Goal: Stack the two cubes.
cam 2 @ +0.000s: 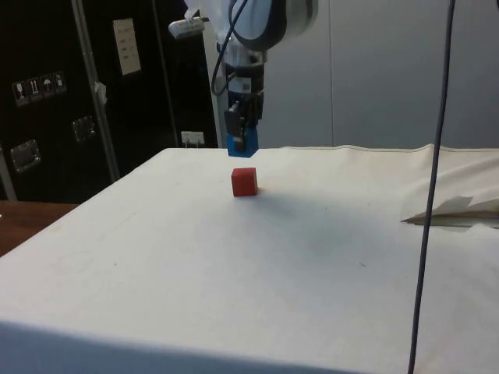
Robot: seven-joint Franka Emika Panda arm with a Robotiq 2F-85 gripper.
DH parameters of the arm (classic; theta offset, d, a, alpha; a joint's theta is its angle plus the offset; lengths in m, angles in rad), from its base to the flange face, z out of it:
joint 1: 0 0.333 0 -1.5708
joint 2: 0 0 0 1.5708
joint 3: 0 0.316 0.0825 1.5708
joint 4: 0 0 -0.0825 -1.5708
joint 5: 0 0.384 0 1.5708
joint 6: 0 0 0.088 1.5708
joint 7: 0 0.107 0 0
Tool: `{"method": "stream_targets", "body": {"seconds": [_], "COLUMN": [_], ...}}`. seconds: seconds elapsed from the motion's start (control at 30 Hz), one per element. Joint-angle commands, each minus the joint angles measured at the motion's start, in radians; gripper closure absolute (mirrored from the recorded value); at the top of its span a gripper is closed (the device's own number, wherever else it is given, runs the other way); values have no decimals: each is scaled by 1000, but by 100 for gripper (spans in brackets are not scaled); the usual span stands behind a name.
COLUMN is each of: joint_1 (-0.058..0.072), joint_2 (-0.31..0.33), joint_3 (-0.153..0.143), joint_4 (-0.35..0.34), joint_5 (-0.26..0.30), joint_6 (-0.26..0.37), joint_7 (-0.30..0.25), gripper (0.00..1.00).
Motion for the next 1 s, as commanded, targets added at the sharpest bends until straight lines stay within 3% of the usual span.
{"method": "stream_targets", "body": {"seconds": [0.0,0.03,0.07,0.13,0.3,0.37,0.4,0.63,0.97], "joint_1": [-7,0,-7,-8,-8,-2,-7,-2,-5], "joint_2": [4,2,6,12,28,28,35,44,76], "joint_3": [8,0,8,7,4,-3,3,-3,4], "joint_4": [0,0,0,0,2,1,4,8,26], "joint_5": [16,0,17,17,14,2,12,2,10], "joint_6": [7,0,8,11,24,19,28,26,43], "joint_7": [-13,0,-13,-13,-9,0,-7,1,0], "gripper": [100,100,100,100,100,100,100,100,100]}}
